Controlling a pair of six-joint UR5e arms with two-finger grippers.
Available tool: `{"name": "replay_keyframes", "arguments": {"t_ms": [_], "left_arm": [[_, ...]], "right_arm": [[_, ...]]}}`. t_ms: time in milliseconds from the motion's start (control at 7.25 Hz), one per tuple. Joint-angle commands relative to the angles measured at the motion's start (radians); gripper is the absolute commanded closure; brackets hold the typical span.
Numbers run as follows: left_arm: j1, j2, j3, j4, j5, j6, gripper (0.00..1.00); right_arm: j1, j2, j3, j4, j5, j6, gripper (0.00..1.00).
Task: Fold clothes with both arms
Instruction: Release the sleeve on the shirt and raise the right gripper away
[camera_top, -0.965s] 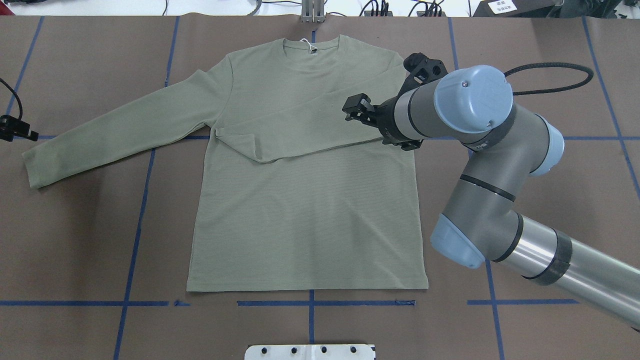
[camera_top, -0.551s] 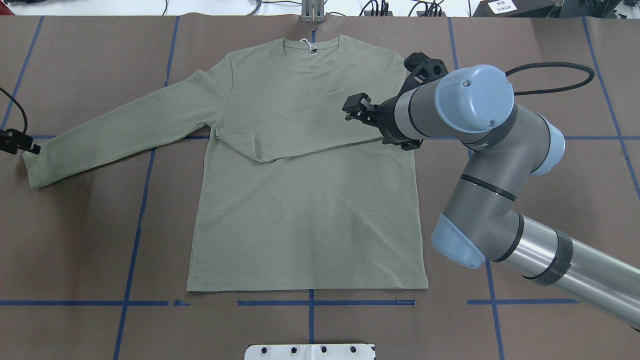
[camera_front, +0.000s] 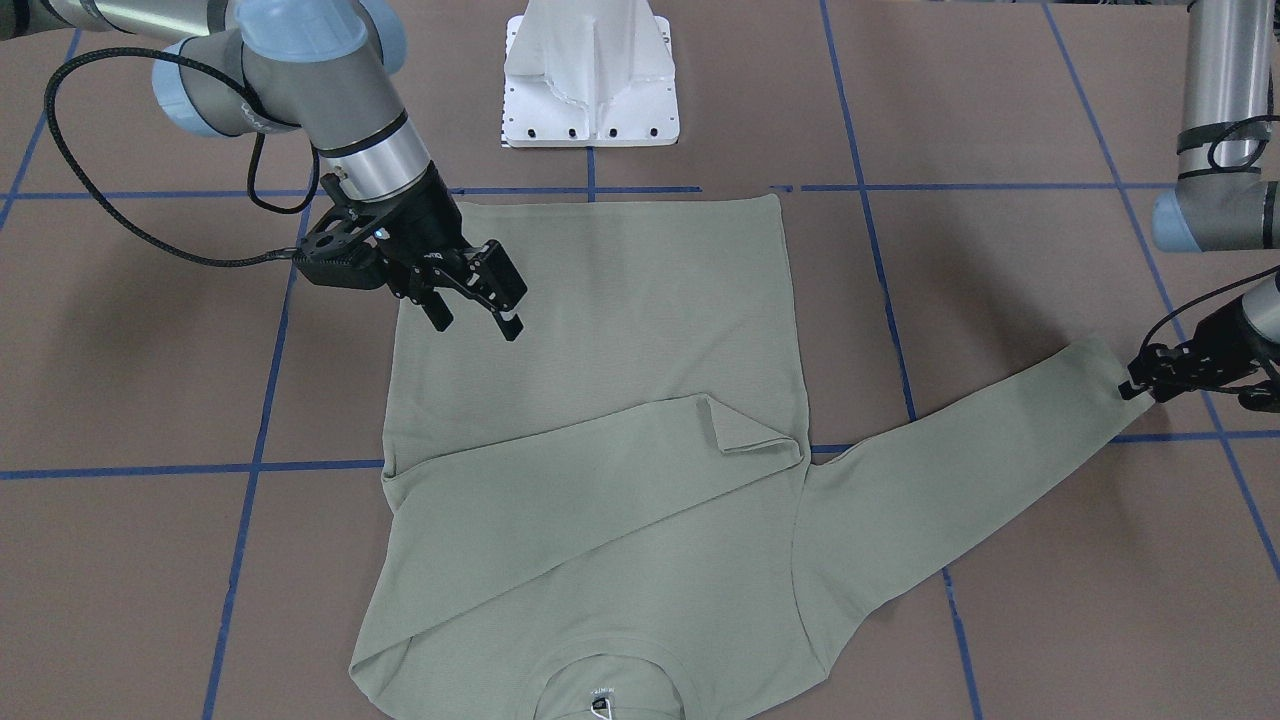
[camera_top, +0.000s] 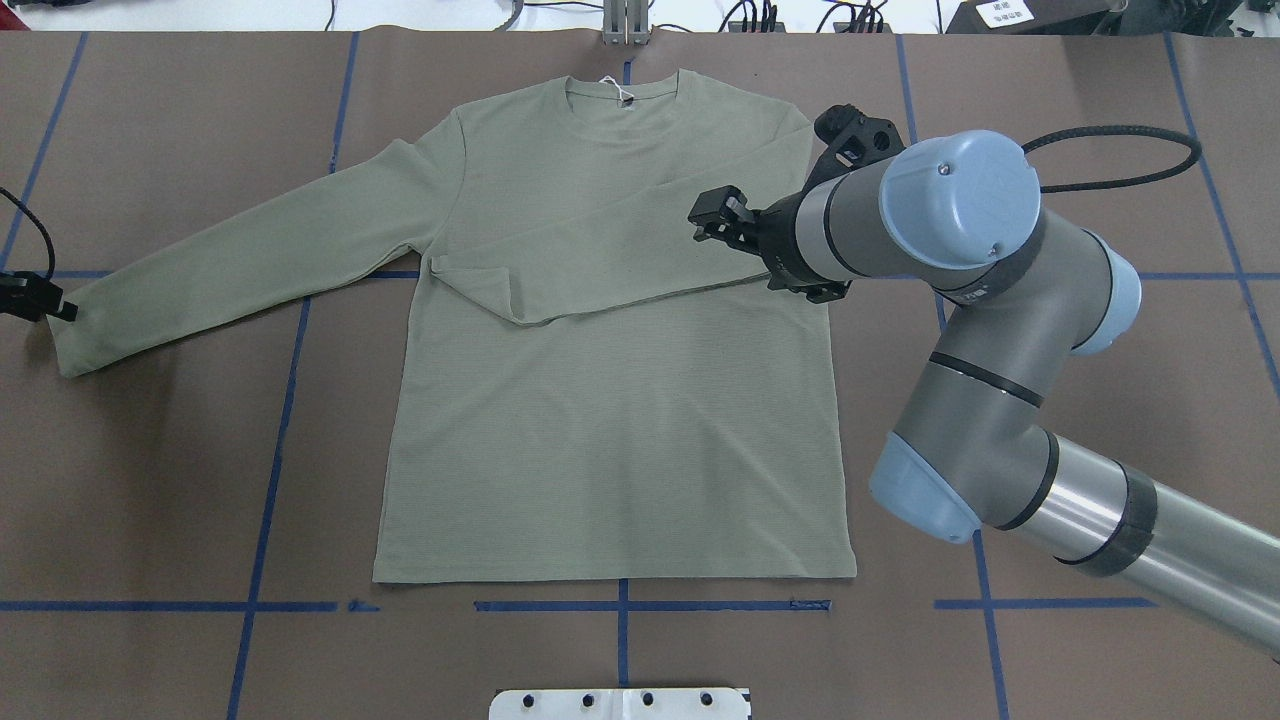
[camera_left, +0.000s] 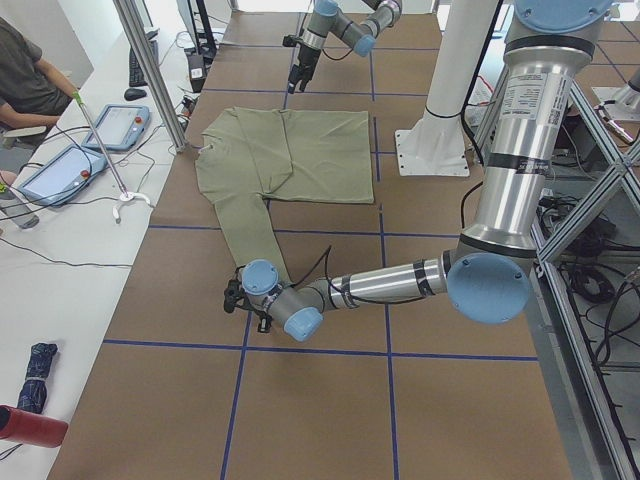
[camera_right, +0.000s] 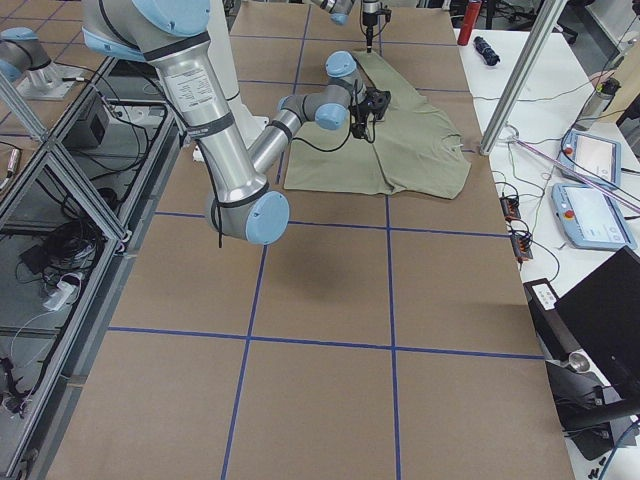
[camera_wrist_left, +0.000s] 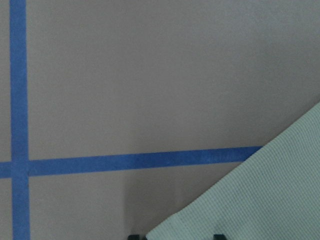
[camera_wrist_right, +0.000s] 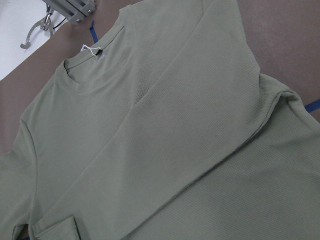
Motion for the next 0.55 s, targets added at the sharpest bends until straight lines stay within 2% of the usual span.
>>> {"name": "replay_keyframes", "arguments": {"t_ms": [0, 138, 414], "left_arm": [[-0.001, 0.009, -0.033, 0.002, -0.01, 0.0, 1.0], [-0.001, 0.01, -0.047, 0.0, -0.012, -0.002, 1.0], [-0.004, 0.027, -0.188, 0.012, -0.163, -0.073, 1.0]], "right_arm": [[0.0, -0.007, 0.009, -0.001, -0.002, 0.002, 0.0], [-0.002, -0.014, 0.009, 0.001, -0.004, 0.002, 0.0], [0.002, -0.021, 0.021, 0.001, 0.005, -0.004, 0.0]]}}
